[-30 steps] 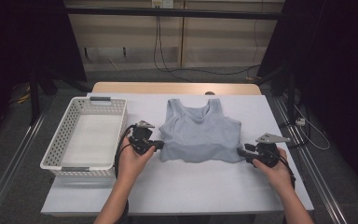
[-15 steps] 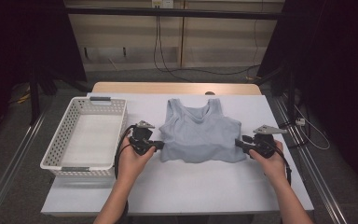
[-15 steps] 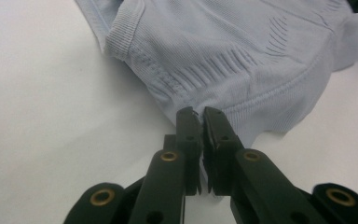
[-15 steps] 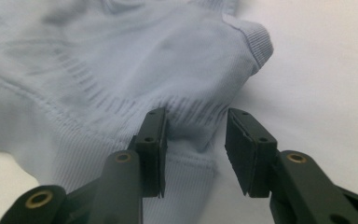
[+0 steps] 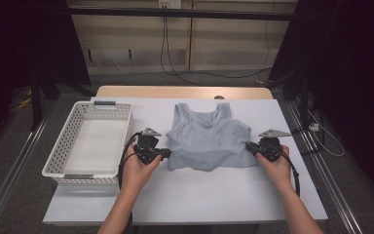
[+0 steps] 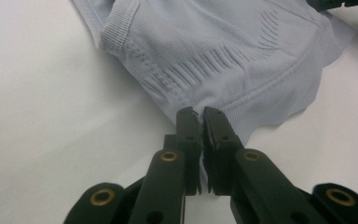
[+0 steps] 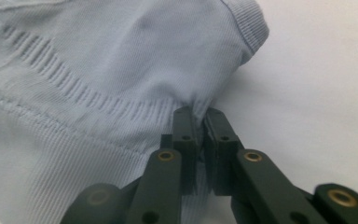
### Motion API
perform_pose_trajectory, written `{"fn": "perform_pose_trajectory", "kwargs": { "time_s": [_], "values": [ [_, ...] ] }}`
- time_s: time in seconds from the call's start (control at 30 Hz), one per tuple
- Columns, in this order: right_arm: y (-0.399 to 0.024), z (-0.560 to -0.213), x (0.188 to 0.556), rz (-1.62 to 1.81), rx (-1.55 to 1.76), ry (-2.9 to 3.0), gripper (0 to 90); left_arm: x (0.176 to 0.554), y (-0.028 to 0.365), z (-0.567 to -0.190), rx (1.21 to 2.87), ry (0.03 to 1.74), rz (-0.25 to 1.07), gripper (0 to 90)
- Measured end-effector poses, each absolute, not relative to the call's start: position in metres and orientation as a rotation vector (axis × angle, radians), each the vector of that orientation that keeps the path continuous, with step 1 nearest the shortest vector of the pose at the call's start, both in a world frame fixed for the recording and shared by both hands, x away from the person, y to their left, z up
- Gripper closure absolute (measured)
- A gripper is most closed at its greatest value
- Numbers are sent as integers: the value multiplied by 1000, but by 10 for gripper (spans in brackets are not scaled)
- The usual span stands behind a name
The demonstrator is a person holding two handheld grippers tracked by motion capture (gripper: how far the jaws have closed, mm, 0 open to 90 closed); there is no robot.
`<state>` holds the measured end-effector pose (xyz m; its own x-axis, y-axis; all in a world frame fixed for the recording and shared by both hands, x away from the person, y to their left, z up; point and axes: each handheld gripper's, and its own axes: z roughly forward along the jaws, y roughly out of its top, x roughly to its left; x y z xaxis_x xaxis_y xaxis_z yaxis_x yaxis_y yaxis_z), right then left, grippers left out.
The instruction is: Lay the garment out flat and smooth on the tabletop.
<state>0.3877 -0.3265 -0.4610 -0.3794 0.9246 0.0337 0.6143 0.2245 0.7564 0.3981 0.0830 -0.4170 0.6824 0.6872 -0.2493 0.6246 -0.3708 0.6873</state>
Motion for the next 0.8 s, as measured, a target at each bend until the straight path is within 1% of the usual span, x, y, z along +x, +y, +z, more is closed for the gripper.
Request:
{"fn": "perform_pose_trajectory", "kwargs": {
  "time_s": [0.27, 0.57, 0.8],
  "values": [
    [-338, -446, 375, 1043, 1431, 2062, 873, 398, 88, -408, 2062, 993, 83, 858],
    [-346, -428, 350, 1066, 1446, 2054, 876, 392, 89, -399, 2041, 972, 48, 858],
    [-348, -438, 348, 1046, 1456, 2070, 872, 393, 86, -407, 2060, 984, 34, 858]
  ]
}}
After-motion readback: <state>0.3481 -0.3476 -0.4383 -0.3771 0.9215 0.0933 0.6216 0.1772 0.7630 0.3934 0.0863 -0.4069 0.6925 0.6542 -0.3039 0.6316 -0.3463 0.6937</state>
